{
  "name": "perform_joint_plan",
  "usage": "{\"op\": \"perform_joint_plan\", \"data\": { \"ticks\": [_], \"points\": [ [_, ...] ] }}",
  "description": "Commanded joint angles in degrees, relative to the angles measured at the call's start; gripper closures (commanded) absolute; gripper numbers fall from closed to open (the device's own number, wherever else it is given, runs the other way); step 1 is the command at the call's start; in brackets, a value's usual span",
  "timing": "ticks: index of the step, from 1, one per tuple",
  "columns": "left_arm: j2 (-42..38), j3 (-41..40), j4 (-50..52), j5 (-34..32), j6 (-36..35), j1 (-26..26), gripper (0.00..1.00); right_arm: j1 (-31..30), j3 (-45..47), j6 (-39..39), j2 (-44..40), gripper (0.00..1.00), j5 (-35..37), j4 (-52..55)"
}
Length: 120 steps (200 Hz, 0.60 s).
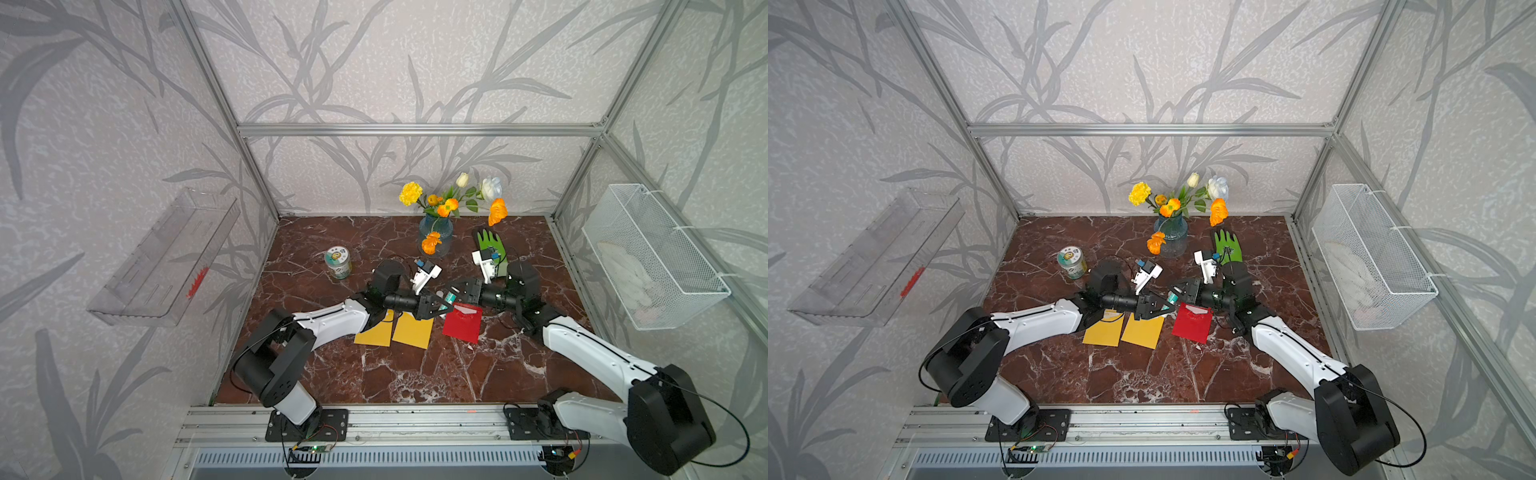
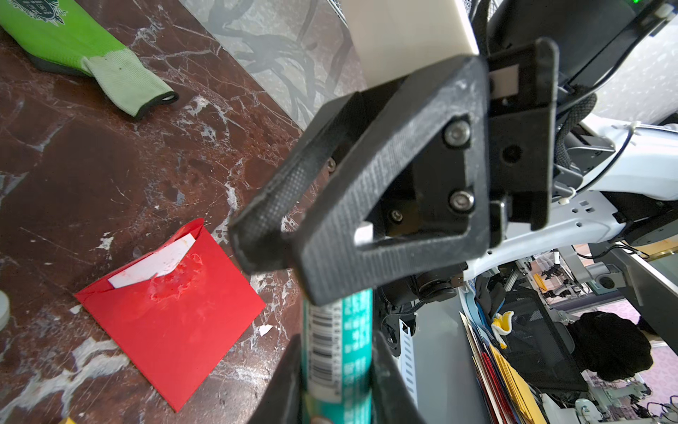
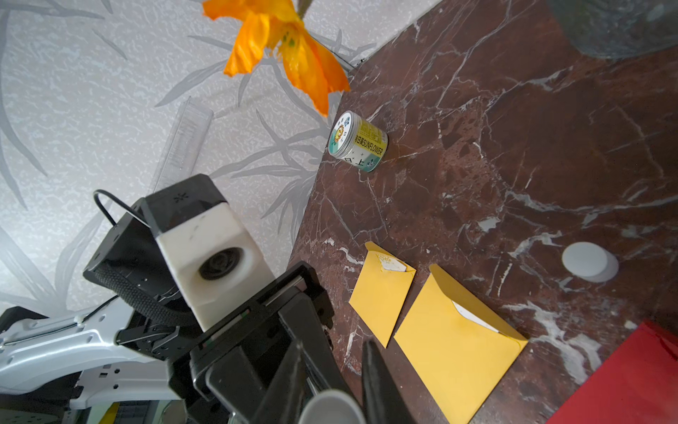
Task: Seal the envelope with a glue stick
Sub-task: Unscrew the glue stick.
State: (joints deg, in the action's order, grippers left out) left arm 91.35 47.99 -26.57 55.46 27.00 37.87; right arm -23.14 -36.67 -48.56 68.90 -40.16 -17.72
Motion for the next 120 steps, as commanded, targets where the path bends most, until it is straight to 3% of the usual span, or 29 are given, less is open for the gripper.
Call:
{"op": "perform_joint_plan", "data": {
  "ticks": [1, 21, 39, 88, 120],
  "points": [
    [-0.48, -0.7, -0.06, 0.41, -0.92, 0.14, 0.97, 0.02, 0.32, -0.14, -0.53, 0.9, -1.08, -1.71],
    [-0.98, -0.61, 2.0, -1.79, -2.71, 0.4, 0.97, 0.03, -0.13, -0.14, -0.18, 0.94, 0.54, 0.27],
    [-2.37, 0.21, 7.77, -9.73, -6.64, 1.23, 0.98, -0.14, -1.96, 0.79, 0.97, 1.0, 4.81, 7.31],
    [-3.6, -0.15, 10.72, -35.05, -7.64, 4.41, 0.99, -7.59, -8.49, -3.37, 6.97, 1.0, 32.51, 24.37],
    [-2.73, 0.98, 12.46, -43.4, -5.28, 4.6, 0.99, -14.89, -15.0, -7.83, 11.48, 1.0, 48.95, 32.64]
  ]
}}
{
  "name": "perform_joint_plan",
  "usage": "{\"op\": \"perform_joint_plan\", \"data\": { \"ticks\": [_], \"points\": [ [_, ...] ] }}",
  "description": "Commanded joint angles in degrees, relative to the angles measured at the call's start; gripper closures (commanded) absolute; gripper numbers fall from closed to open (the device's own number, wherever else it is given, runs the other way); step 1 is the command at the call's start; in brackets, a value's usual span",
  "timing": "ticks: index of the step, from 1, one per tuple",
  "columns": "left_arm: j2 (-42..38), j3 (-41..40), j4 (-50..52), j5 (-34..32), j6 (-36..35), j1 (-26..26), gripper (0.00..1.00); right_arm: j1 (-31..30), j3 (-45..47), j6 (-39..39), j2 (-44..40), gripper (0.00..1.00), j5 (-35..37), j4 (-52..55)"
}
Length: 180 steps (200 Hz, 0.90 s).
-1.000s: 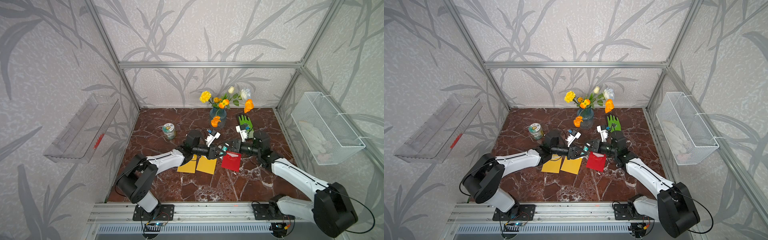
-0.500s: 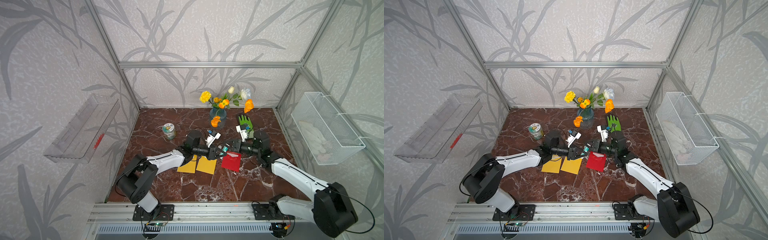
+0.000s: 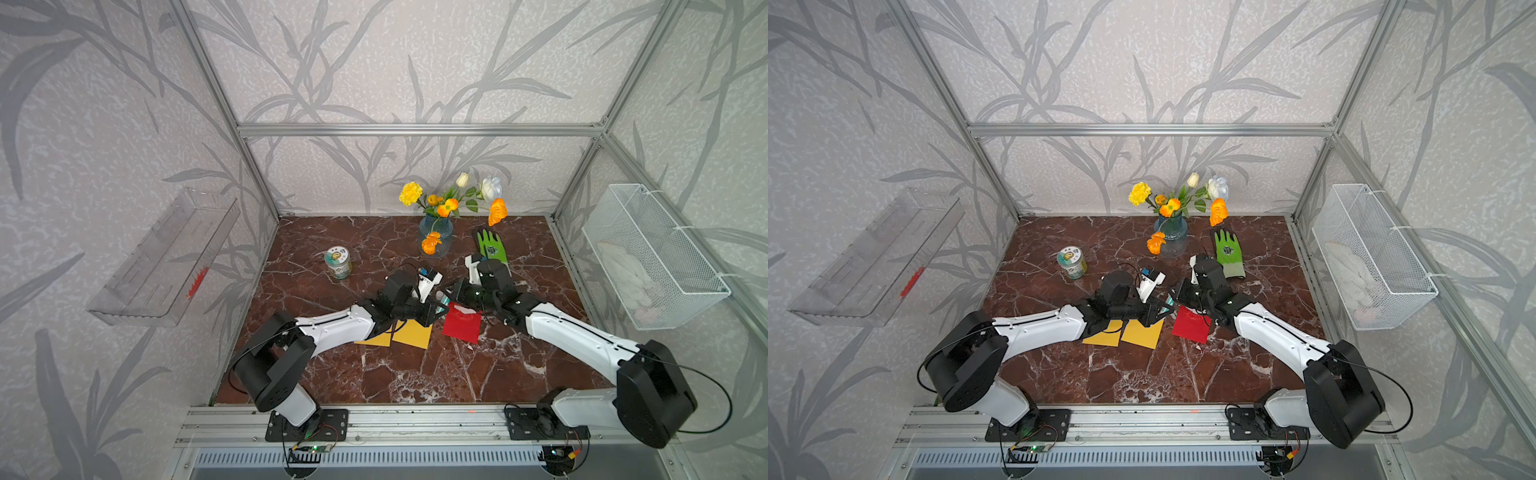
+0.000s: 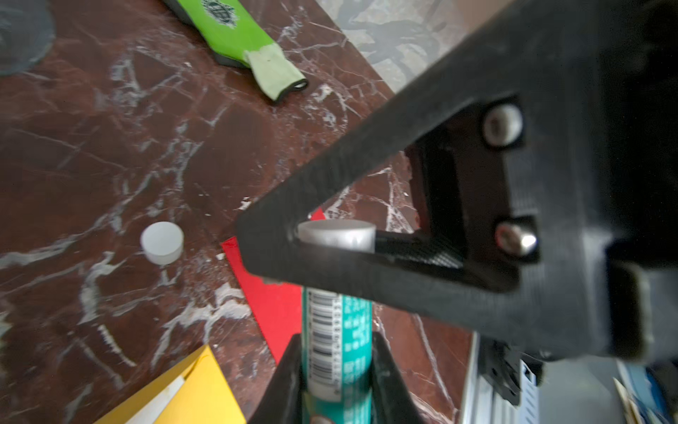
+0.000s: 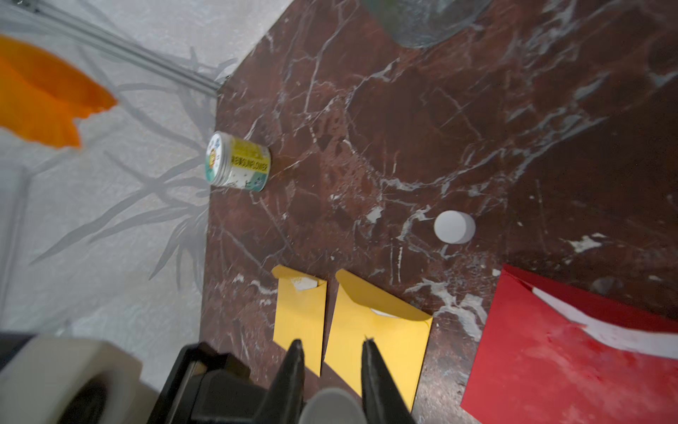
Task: Seal the envelope with a glue stick
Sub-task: Unscrew the glue stick.
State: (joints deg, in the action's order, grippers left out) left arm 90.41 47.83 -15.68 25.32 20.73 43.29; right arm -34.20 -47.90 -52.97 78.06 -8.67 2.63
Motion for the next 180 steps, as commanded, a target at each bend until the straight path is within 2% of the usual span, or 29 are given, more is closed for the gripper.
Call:
{"op": "perform_joint_plan", "data": {
  "ticks": [1, 25, 27, 33, 48, 72, 98, 114, 127, 153, 166, 180],
  "points": [
    [-1.76, 1.26, 1.77, -13.23, 0.99, -0.78, 0.99, -3.93, -3.95, -3.43, 2.43, 1.0, 17.63, 12.43],
    [-1.76, 3.39, 6.42, -10.07, -1.36, -0.9, 0.99, -4.31, -4.92, -0.43, 1.52, 0.98, 16.94, 11.19],
    [-1.89, 3.38, 6.58, -9.64, -1.5, -0.9, 0.99, -4.3, -4.79, 0.07, 1.2, 0.96, 16.71, 10.71],
    [-2.06, 3.4, 6.88, -7.7, -1.78, -1.11, 0.99, -4.13, -3.78, 1.64, 0.09, 0.82, 15.59, 8.34],
    [-2.56, 3.19, 6.87, -2.07, -1.14, -2.09, 0.99, -3.08, -0.72, 4.89, -3.33, 0.63, 10.63, 1.66],
    [-2.78, 2.81, 4.78, 8.16, 0.96, -3.5, 0.99, 0.17, 1.35, 8.45, -7.04, 0.42, -1.73, -3.35],
    [-3.36, 2.29, 0.61, 18.09, 4.33, -5.08, 0.99, 5.75, 3.51, 6.82, -7.84, 0.27, -21.43, -9.94],
    [-4.09, 1.97, -2.54, 23.12, 7.05, -5.69, 0.98, 7.49, 4.45, 6.99, -8.24, 0.2, -27.83, -11.01],
    [-4.7, 2.06, -3.8, 26.21, 8.37, -5.83, 0.98, 8.12, 5.72, 7.37, -9.08, 0.18, -28.4, -11.41],
    [-6.1, 1.66, -3.92, 28.28, 9.15, -5.78, 0.98, 9.03, 9.14, 4.21, -9.48, 0.2, -31.72, -19.74],
    [-6.52, 1.41, -3.83, 28.53, 9.13, -5.84, 0.98, 9.07, 9.53, 3.22, -9.01, 0.23, -33.66, -22.49],
    [-6.34, 1.35, -3.83, 28.71, 9.15, -5.77, 0.98, 9.09, 9.4, 2.54, -8.34, 0.32, -35.15, -24.3]
  ]
}}
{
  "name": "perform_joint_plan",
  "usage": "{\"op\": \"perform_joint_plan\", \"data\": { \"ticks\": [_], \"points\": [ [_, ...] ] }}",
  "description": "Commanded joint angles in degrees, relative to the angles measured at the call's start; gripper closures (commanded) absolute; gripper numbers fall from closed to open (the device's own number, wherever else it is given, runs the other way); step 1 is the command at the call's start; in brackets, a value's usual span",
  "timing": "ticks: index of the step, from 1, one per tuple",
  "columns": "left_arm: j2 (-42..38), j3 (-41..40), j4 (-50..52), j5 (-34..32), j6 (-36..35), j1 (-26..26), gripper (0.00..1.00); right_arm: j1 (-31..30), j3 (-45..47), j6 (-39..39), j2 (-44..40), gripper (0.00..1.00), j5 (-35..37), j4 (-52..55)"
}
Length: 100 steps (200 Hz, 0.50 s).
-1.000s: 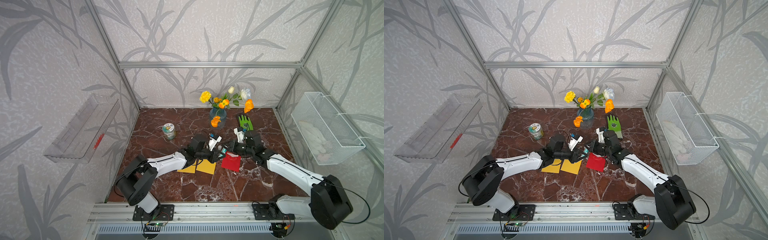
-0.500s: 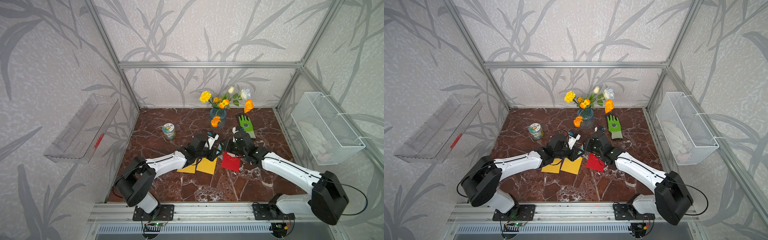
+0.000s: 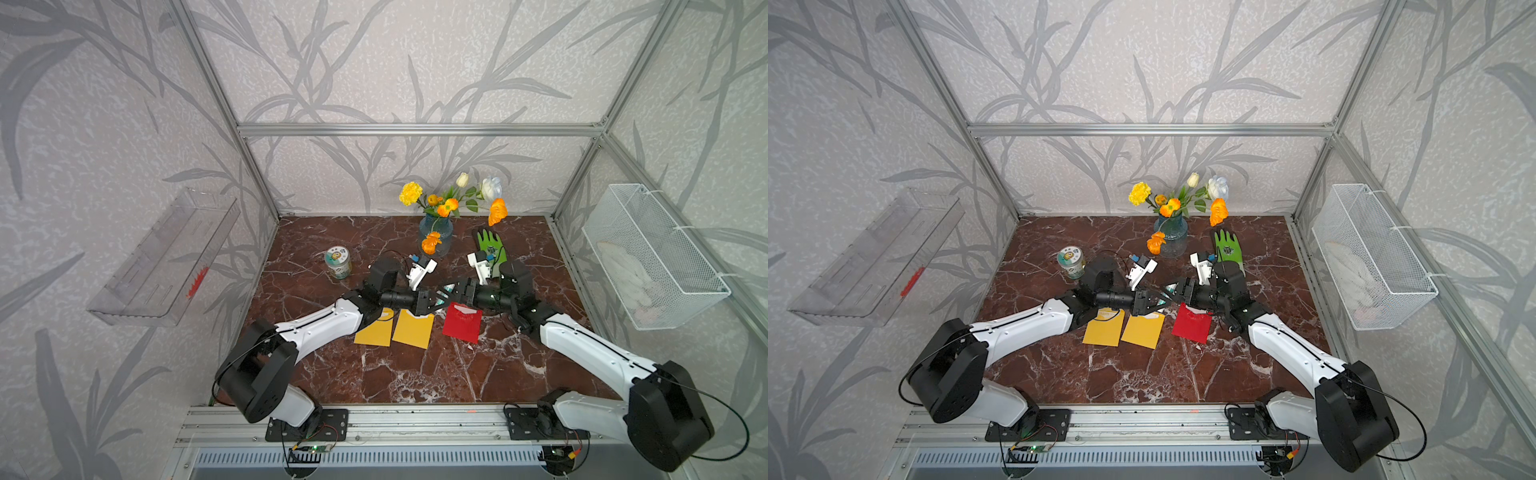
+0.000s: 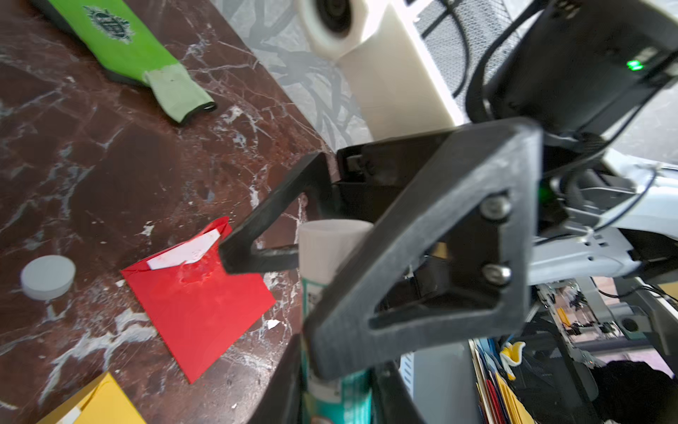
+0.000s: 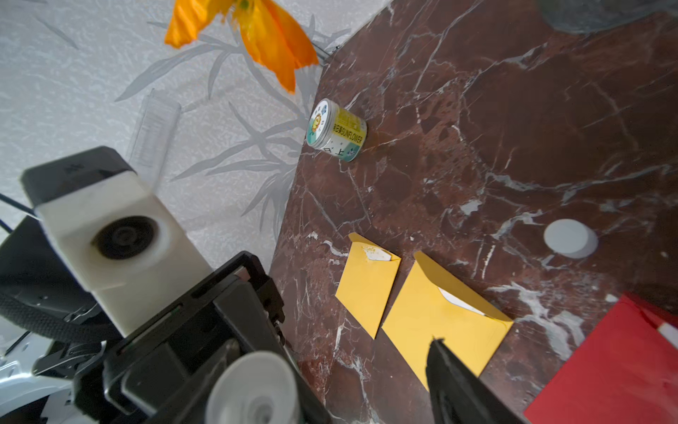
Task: Seal the envelope with a glue stick
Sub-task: Unscrew the glue stick.
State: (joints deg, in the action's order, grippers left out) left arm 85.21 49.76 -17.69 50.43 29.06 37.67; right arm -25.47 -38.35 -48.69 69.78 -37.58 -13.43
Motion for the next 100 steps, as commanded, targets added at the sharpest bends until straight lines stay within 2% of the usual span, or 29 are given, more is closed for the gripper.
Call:
{"op": "perform_joint_plan", "data": {
  "ticks": [1, 15, 57, 100],
  "points": [
    [-1.12, -0.6, -1.86, 3.61, 0.82, -0.19, 0.98, 0.4, -0.15, -1.8, -0.02, 0.32, -6.3, -8.34],
    [-0.77, -0.58, -1.99, 3.69, 1.0, -0.22, 0.98, 0.37, -0.48, -1.95, 0.61, 0.38, -7.09, -8.72],
    [-0.9, -1.54, -1.73, 3.08, 0.59, -0.17, 0.98, 0.59, -0.11, -2.27, 0.32, 0.41, -5.74, -8.72],
    [-0.57, -2.17, -1.6, 2.38, 0.26, -0.22, 0.99, 0.88, -0.36, -2.21, -0.08, 0.64, -5.57, -8.03]
  ]
}}
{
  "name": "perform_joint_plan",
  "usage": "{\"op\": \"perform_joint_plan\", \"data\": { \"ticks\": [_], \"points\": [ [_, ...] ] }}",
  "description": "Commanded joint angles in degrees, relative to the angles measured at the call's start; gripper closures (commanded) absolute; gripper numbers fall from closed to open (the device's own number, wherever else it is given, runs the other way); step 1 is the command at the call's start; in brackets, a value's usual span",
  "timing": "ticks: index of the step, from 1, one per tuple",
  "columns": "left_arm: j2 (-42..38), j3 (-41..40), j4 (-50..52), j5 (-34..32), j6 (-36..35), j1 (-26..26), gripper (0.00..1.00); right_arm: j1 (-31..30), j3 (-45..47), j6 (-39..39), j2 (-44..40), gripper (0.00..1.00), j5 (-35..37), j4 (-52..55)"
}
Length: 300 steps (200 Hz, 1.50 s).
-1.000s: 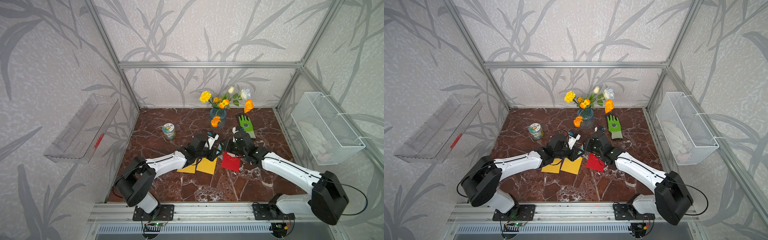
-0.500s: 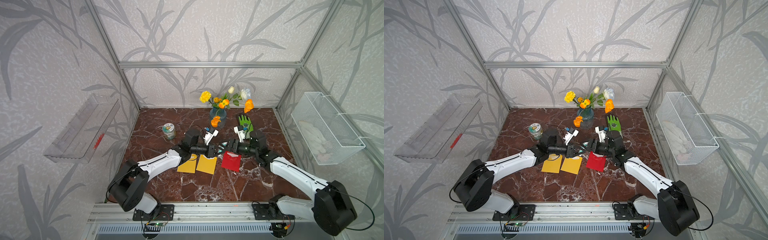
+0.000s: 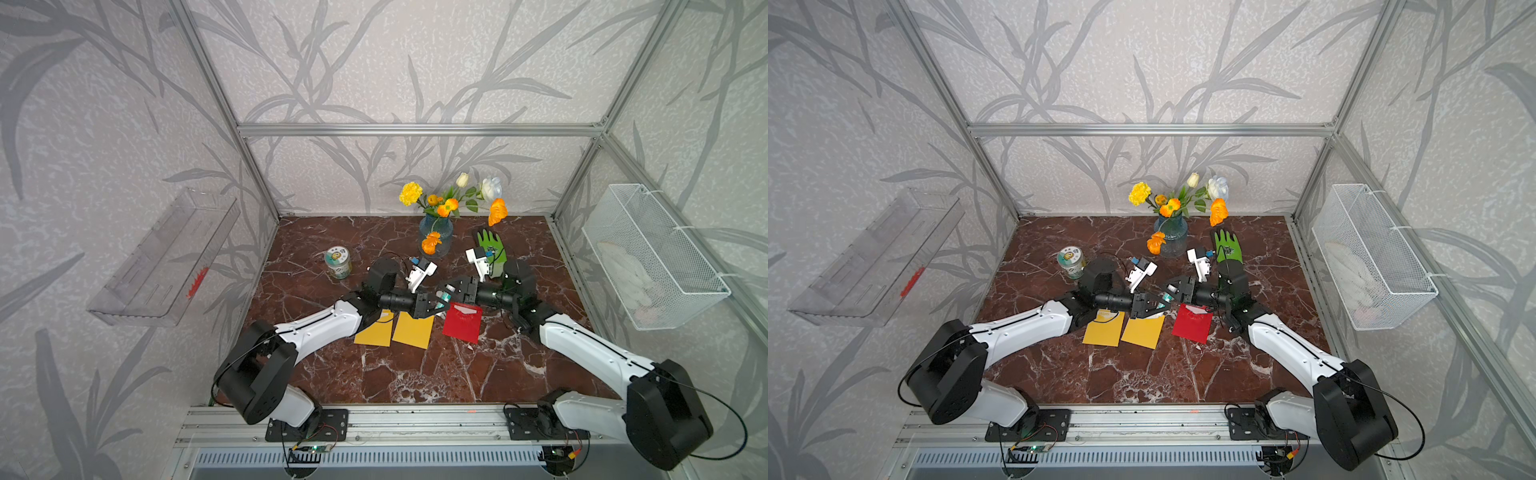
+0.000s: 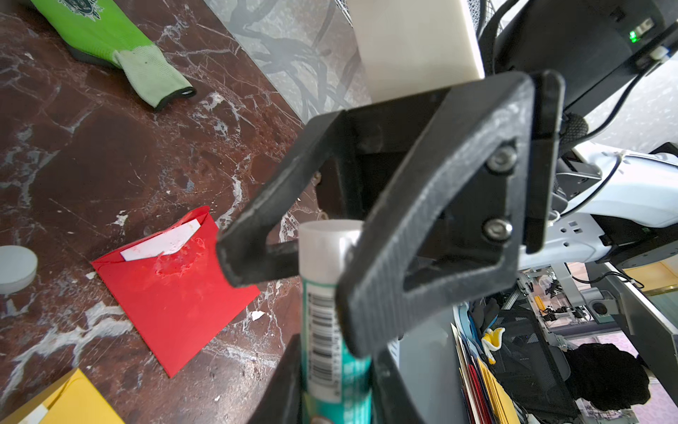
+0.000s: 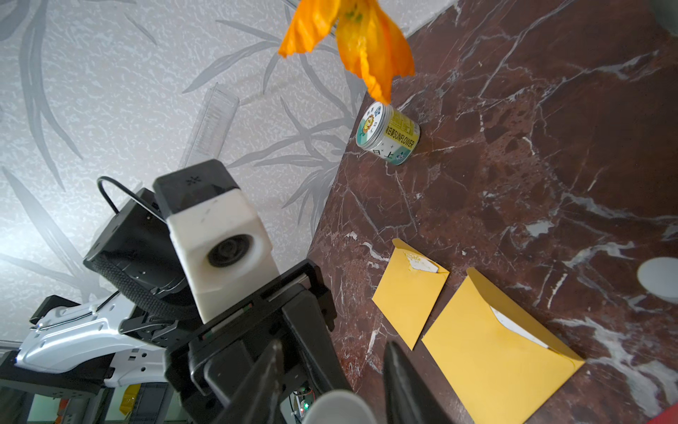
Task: Seal the envelope with a glue stick
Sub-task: Unscrew the glue stick.
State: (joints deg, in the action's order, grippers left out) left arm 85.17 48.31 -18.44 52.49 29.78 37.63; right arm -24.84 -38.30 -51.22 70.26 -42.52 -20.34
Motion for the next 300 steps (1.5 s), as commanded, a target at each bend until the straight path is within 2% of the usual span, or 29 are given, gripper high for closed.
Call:
{"op": "perform_joint_plan", "data": {
  "ticks": [1, 64, 94, 124, 181, 194, 206, 212, 220, 241, 275, 287, 300],
  "points": [
    [-0.53, -0.7, -0.88, 0.33, -0.44, -0.18, 0.99, 0.24, -0.43, 0.33, -0.52, 0.65, -0.63, -1.03],
    [0.27, -1.01, -1.47, 1.03, -0.68, -0.13, 0.98, 0.28, -1.17, 1.1, 1.42, 0.89, -0.37, 0.8],
    [0.05, -1.13, 0.7, -2.58, -2.92, -0.01, 0.99, 0.16, -1.42, 0.63, 2.93, 1.0, 3.66, 3.76],
    [-0.83, -1.0, 4.69, -14.43, -6.69, 1.15, 0.99, -1.9, -3.12, 0.07, 5.33, 1.0, 14.25, 11.52],
    [0.33, -0.33, 10.33, -40.05, -9.94, 5.56, 1.0, -10.76, -11.4, -2.48, 10.82, 1.0, 44.71, 31.71],
    [1.13, 0.03, 11.45, -41.84, -9.96, 5.62, 1.0, -12.45, -13.88, -2.82, 11.45, 1.0, 48.46, 34.89],
    [1.39, 0.73, 12.79, -40.86, -10.59, 5.69, 1.0, -12.6, -14.85, -1.66, 11.2, 1.0, 47.58, 34.82],
    [1.33, 0.89, 13.18, -39.43, -10.85, 5.47, 1.0, -12.6, -14.8, -0.52, 10.64, 0.96, 46.59, 33.7],
    [0.95, 0.88, 13.34, -37.24, -10.89, 5.23, 1.0, -12.51, -14.49, 1.49, 9.62, 0.81, 44.9, 32.14],
    [0.39, 0.42, 11.64, -28.42, -9.42, 3.56, 1.0, -11.59, -11.88, 5.55, 5.79, 0.56, 38.23, 25.38],
    [-1.33, -1.31, 5.19, -13.66, -4.89, 0.25, 1.0, -6.32, -8.31, 7.25, 0.97, 0.29, 19.28, 18.77],
    [-2.18, -2.21, 1.98, -9.69, -3.06, -0.5, 1.0, -4.59, -7.35, 7.86, -0.2, 0.21, 14.46, 17.9],
    [-2.71, -2.41, -0.15, -6.01, -1.58, -1.14, 1.0, -2.92, -5.25, 7.63, -1.68, 0.17, 10.99, 15.16]
  ]
}}
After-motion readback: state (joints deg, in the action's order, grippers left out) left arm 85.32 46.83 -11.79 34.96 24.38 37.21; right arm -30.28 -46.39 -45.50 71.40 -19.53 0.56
